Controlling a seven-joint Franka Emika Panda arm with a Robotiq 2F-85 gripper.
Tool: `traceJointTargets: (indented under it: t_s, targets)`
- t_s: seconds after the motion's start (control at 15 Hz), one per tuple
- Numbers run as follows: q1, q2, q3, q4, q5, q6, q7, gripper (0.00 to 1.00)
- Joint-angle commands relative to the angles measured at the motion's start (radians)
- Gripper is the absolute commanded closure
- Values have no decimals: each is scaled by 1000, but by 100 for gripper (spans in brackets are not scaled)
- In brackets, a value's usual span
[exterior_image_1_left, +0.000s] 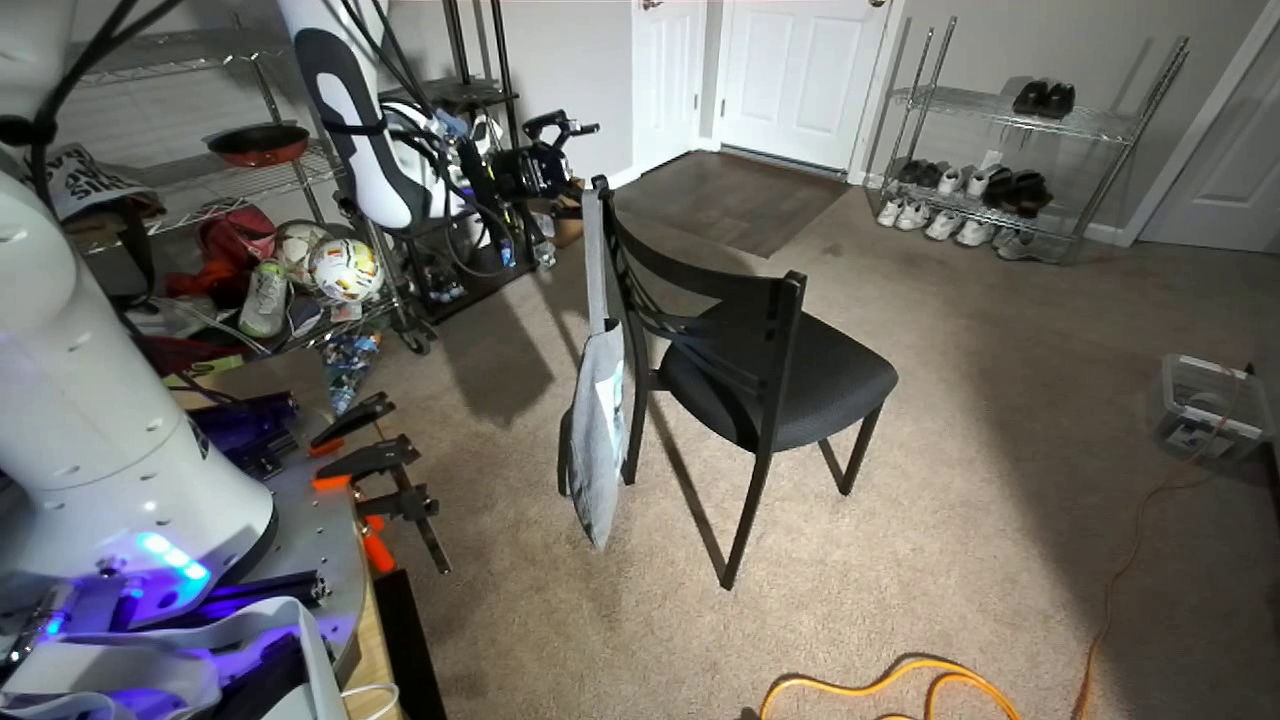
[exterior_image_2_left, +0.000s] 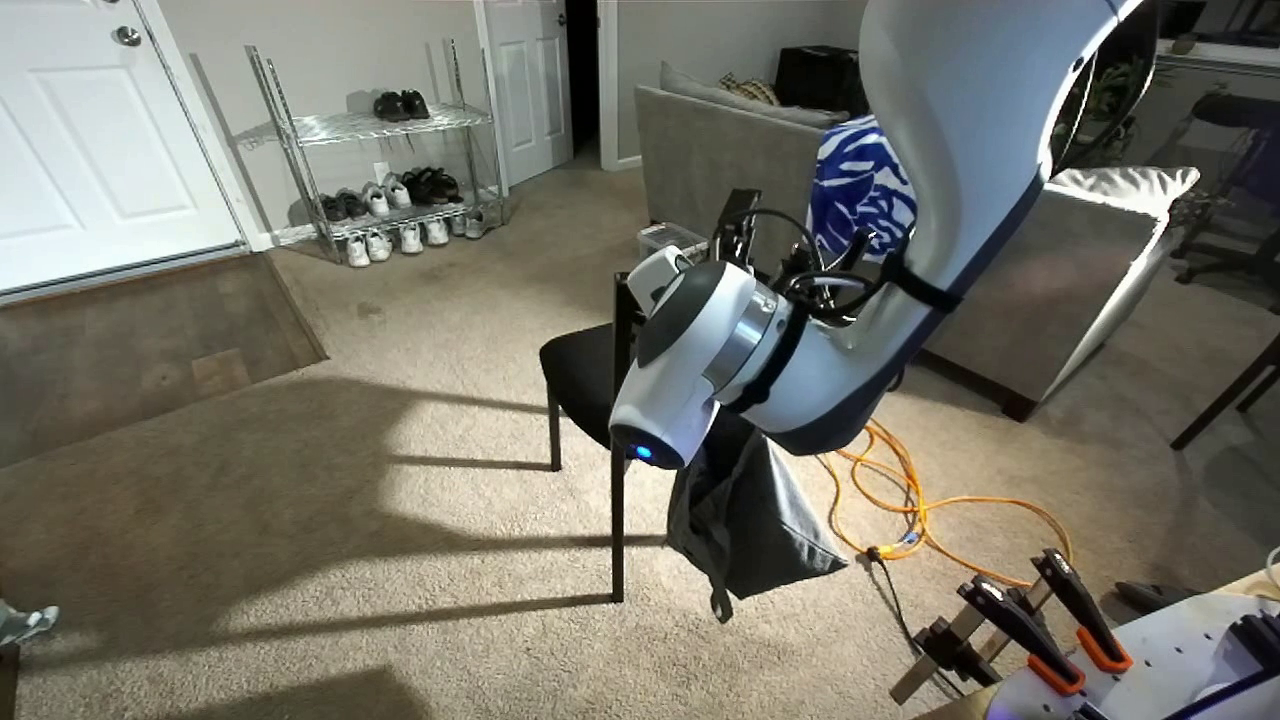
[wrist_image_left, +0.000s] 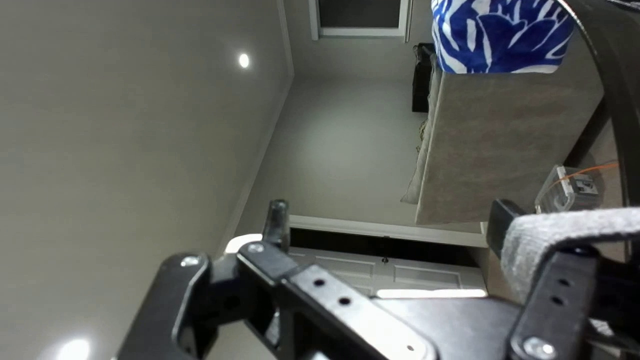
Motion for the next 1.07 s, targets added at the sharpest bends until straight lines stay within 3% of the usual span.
traceJointTargets:
  t_s: [0.0, 1.0]
  targets:
    - [-4, -55, 12, -37, -49, 27, -43, 0]
    - [-24, -111, 16, 0, -199, 176, -37, 0]
